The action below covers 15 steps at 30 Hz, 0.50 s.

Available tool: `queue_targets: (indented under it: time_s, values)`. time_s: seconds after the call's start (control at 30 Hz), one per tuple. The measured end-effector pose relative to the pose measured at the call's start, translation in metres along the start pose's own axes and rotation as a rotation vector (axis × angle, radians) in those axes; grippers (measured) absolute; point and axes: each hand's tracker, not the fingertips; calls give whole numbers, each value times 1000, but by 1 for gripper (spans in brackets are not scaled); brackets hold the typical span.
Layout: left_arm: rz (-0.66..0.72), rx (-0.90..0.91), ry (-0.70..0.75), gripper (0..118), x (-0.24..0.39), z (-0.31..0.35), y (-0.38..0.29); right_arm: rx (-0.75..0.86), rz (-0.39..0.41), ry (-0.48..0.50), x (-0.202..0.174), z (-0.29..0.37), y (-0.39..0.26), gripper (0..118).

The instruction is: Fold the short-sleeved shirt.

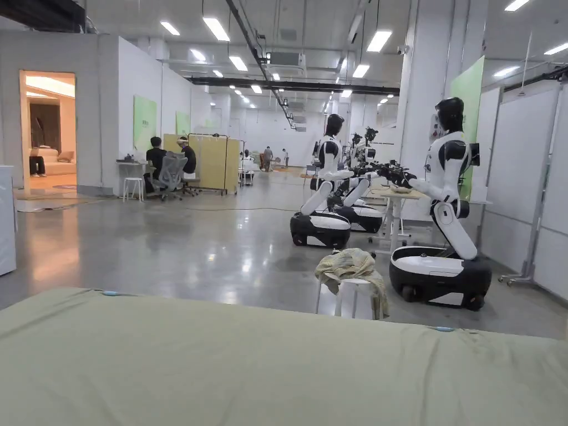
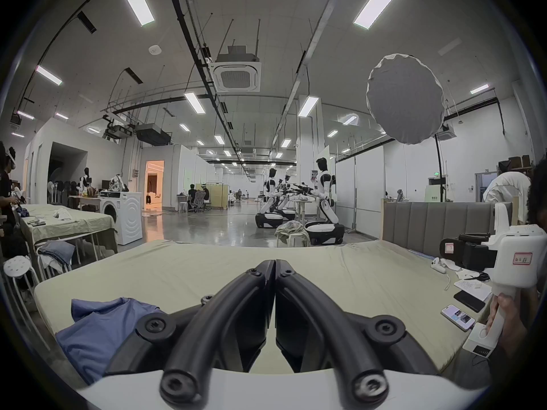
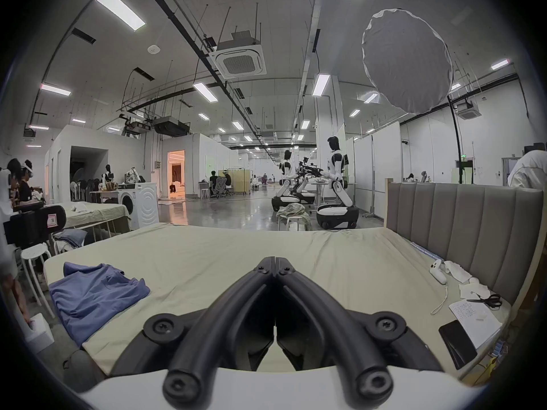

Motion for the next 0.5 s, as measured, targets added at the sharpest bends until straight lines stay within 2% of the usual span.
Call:
queue_targets:
  time_s: [0.5]
  values:
    - [4,-11,-4,3,0,-2,-3,-7,3,-11,2,-1,-2,0]
